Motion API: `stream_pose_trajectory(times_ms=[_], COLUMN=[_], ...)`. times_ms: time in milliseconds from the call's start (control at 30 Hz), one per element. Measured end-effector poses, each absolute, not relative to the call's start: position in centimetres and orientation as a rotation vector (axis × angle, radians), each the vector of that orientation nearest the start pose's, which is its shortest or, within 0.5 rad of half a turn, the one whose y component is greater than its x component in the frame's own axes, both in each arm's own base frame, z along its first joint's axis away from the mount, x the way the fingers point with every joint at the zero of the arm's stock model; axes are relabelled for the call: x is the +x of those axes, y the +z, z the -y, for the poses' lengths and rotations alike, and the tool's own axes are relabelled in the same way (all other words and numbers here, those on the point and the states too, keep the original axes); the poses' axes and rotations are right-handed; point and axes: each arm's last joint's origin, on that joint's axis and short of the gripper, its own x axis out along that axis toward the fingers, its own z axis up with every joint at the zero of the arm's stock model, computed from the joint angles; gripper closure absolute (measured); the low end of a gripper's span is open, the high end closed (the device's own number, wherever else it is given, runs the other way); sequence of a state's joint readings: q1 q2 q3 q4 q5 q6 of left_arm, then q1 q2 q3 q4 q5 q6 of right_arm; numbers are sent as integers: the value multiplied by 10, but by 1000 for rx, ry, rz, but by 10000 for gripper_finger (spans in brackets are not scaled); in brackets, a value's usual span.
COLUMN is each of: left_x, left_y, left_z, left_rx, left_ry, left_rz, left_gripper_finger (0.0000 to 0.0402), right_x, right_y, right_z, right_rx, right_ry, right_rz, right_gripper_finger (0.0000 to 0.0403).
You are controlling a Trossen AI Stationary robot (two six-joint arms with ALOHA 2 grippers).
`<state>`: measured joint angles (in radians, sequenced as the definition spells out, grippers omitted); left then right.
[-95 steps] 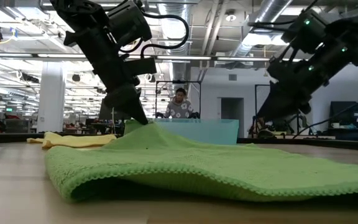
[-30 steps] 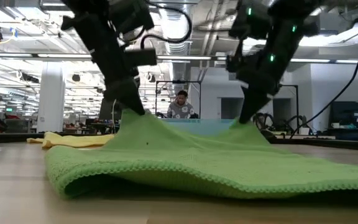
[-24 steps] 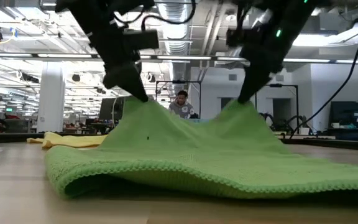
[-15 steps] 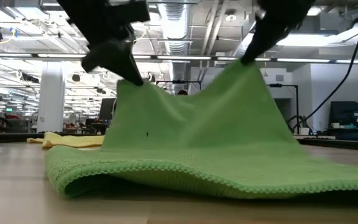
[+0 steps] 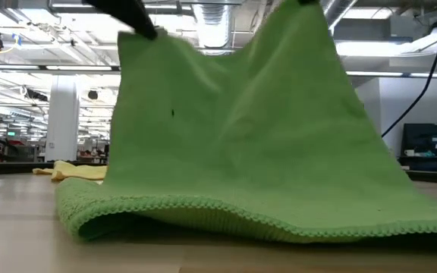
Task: Roll microfiber towels into tight, uniform cylinder then place into a basket
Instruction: Fold green microfiber towel
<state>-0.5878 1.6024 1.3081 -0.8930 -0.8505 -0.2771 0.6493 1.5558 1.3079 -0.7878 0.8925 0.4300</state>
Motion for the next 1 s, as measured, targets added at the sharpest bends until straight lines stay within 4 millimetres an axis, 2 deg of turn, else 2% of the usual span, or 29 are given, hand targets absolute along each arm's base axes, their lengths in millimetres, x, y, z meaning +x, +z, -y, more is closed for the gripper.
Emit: stream_pose_trajectory(times_ms=[200, 400, 767, 1000], left_x=[266, 259, 244, 233], left_y=[312, 347, 407, 450], left_z=[174, 182, 174, 167], left_rx=[501, 442, 358, 85], left_ry=[288, 237, 231, 156], left_rz=[-778, -747, -708, -661], left_gripper_finger=[401, 401, 401, 401], right_x=[259, 255, 245, 230], right_y=[316, 341, 393, 425], right_z=[-183, -194, -204, -214], right_rx=[-365, -398, -402, -291], right_ry=[-298, -233, -228, -176], right_rz=[-634, -584, -449, -365], right_gripper_finger=[397, 393, 395, 398])
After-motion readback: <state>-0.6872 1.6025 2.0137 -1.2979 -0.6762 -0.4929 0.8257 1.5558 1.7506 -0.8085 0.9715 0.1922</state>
